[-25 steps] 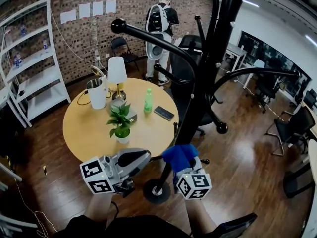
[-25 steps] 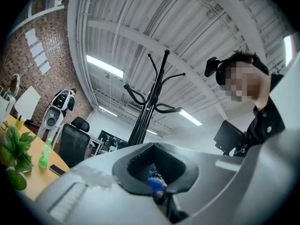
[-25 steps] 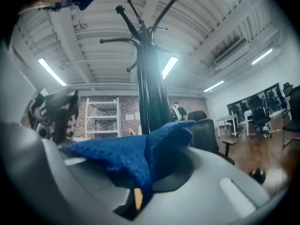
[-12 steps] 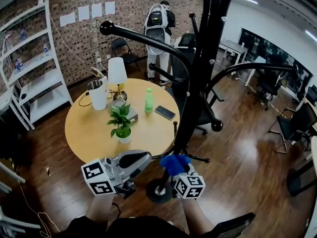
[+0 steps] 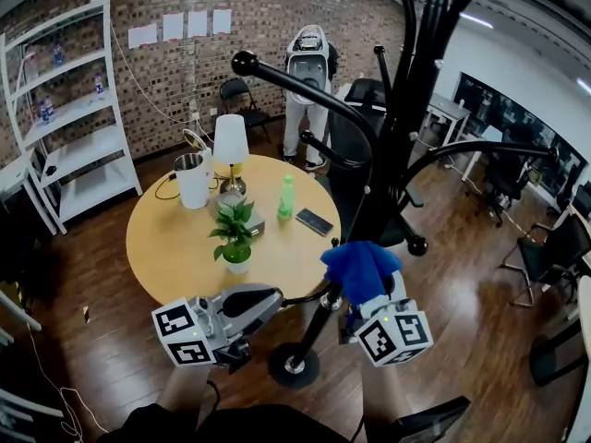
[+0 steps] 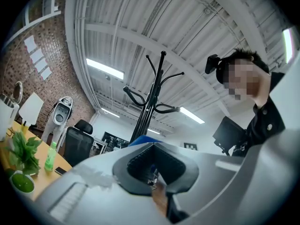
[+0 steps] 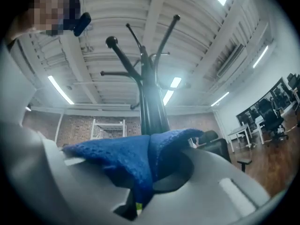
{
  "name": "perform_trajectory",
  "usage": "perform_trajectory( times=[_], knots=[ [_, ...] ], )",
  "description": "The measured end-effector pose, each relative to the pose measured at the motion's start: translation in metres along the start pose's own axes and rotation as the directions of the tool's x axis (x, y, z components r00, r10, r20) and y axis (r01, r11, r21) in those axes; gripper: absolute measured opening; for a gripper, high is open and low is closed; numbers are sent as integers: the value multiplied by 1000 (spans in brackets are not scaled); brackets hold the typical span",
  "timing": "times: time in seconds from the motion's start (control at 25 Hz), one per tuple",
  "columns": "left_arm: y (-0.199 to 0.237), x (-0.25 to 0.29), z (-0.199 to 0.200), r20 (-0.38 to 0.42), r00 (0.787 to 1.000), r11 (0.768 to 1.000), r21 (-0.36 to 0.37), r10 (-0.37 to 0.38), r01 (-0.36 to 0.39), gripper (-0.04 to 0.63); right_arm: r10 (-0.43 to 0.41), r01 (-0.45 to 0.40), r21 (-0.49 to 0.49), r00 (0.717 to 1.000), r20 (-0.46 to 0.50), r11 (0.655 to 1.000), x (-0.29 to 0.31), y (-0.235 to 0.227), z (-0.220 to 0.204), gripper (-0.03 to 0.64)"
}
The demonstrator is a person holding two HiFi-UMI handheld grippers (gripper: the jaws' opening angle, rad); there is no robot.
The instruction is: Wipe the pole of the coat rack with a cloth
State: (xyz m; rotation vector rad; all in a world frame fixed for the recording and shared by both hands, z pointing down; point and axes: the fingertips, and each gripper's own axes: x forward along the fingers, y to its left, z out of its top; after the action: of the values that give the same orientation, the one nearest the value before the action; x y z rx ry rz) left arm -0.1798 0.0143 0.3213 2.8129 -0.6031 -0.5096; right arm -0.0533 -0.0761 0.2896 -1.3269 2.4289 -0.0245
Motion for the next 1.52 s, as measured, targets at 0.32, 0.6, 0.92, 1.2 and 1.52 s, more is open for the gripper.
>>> perform_trajectory(
  times=[0.32, 0.6, 0.92, 1.2, 1.52],
  knots=[
    [3, -12, 13, 38, 999, 1000, 19, 9, -10, 2, 70, -51, -120, 985, 159, 991, 30, 23, 108, 28],
    [8, -10, 10, 35, 999, 1000, -1, 9, -9, 2, 46, -24, -152, 989, 142, 988, 19, 16, 75, 28],
    [9, 0, -3, 8, 1000, 999, -31, -5, 5, 2, 30, -32, -41, 999, -44, 999, -15, -9, -40, 28],
    [8, 7, -12, -13, 1000, 999, -42, -11, 10, 2, -40, 31, -33, 952, -304, 999, -51, -32, -164, 28],
    [5, 8, -17, -28, 1000, 999, -42, -13, 12, 2, -72, 73, -14, 899, -432, 997, -66, -42, -215, 27]
  ],
)
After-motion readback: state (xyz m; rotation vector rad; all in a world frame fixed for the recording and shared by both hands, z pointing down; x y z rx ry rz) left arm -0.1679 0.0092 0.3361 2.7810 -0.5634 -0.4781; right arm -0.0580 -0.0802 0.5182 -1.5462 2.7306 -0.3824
